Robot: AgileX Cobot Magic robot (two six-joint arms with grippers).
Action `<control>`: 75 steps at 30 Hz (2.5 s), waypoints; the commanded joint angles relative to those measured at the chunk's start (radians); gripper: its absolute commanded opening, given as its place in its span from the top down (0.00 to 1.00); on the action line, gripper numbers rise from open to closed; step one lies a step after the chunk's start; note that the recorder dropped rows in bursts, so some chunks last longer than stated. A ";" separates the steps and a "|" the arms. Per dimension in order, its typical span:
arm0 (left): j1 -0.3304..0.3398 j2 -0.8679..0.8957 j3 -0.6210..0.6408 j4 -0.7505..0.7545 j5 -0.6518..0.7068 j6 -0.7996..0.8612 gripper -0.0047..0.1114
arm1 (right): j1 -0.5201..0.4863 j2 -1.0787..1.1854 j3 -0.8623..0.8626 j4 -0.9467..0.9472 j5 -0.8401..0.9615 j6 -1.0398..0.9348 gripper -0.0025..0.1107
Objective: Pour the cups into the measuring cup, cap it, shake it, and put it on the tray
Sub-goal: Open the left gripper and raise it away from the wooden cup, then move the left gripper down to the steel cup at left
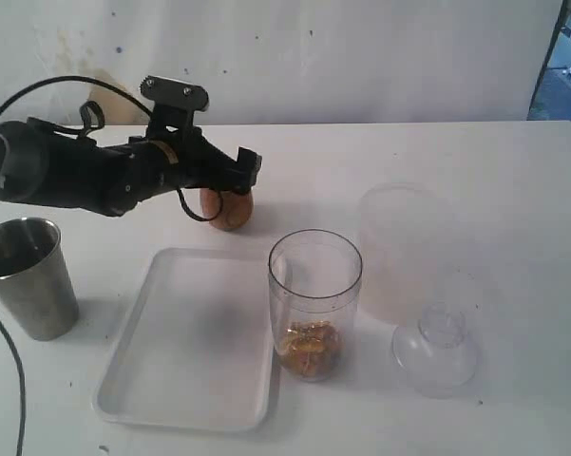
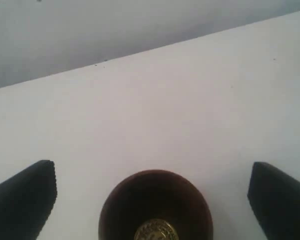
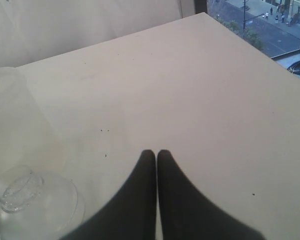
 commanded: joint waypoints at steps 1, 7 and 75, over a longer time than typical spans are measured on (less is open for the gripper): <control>0.000 -0.074 -0.002 -0.009 0.037 0.000 0.06 | 0.003 -0.005 0.003 0.000 -0.010 0.004 0.98; 0.000 -0.201 -0.002 -0.009 0.162 0.079 0.06 | 0.003 -0.005 0.003 0.000 -0.010 0.004 0.98; 0.002 -0.627 1.203 -0.321 -0.733 0.034 0.06 | 0.003 -0.005 0.003 0.000 -0.010 0.004 0.98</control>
